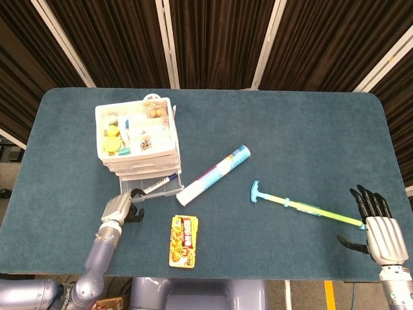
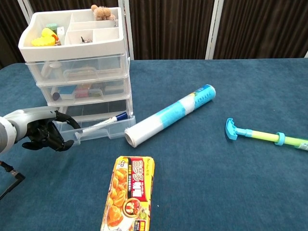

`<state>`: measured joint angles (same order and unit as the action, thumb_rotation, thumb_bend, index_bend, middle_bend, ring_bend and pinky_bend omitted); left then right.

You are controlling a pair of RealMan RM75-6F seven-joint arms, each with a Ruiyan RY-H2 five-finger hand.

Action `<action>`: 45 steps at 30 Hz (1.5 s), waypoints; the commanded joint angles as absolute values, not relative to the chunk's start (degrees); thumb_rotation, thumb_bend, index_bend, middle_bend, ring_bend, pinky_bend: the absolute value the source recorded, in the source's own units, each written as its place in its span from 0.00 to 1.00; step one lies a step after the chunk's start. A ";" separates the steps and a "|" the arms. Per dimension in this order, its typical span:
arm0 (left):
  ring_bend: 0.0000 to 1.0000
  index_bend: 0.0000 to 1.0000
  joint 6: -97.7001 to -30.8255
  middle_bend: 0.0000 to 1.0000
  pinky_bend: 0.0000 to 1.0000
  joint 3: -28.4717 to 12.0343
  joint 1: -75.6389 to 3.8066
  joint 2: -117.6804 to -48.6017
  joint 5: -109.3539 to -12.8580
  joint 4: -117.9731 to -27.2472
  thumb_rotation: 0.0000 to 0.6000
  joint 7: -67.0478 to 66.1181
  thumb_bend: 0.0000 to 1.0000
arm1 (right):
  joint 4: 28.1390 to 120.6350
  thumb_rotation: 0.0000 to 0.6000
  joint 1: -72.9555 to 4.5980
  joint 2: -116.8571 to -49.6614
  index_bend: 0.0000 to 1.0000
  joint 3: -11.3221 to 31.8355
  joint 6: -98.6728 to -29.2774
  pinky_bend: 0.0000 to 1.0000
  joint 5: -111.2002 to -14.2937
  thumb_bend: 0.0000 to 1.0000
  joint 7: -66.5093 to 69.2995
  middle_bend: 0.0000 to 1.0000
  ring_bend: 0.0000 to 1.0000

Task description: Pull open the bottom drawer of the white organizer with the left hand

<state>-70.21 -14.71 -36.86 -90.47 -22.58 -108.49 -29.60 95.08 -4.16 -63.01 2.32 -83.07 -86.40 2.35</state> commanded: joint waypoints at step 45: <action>0.18 0.02 -89.32 0.21 0.43 8.98 -20.49 -76.50 -79.04 -103.24 1.00 -19.60 0.12 | 94.81 1.00 -4.04 -63.04 0.00 2.62 -83.55 0.00 -86.28 0.09 2.13 0.00 0.00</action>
